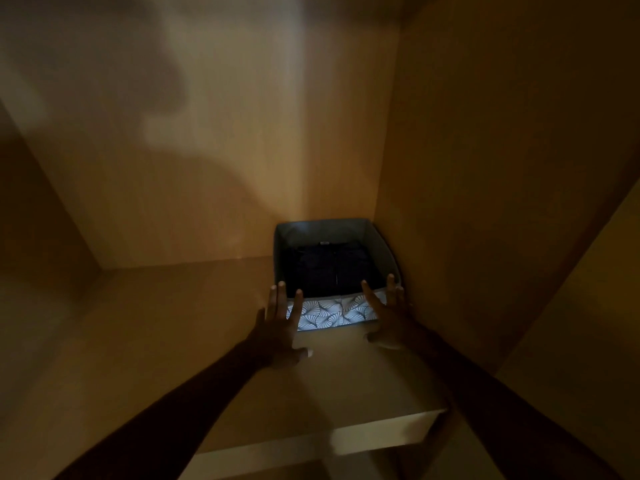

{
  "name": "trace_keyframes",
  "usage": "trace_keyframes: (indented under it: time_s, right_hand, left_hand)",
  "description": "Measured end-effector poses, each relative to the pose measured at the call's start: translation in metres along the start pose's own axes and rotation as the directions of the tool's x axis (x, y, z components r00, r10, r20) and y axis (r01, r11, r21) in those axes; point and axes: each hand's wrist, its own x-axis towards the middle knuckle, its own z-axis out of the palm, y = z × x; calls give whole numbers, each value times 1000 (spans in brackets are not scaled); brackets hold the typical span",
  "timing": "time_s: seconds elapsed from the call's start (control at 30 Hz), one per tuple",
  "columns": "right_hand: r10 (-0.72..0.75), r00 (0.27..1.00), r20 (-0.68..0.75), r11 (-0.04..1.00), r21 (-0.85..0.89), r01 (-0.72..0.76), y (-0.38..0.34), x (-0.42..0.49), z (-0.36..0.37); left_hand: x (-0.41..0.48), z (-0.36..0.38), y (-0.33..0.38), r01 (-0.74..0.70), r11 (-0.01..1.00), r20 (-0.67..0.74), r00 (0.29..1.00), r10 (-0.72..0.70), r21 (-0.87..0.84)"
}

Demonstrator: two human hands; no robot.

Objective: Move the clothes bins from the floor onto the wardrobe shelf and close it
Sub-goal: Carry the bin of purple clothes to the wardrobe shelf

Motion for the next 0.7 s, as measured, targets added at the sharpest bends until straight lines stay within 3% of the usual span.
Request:
trace_keyframes:
  time_s: [0.37,0.47,0.57,0.7]
  right_hand:
    - [-1,1000,-25,999,46,2,3,6,-2]
    - [-23,997,-78,994,106,32,-2,-4,4]
    - [-68,990,-121,962,256,97,-17,-23,15]
    - [-169,977,-130,871,443,210,-49,-49,35]
  left_hand:
    - [14,-11,-12,10,999,3,1000,-10,-49]
    - [6,-7,-12,-2,984,-122,992,-20,-178]
    - [-14,5,-10,-59,869,-268,959,-87,-492]
    - [-56,29,-17,-10,576,-197,944,-264,-817]
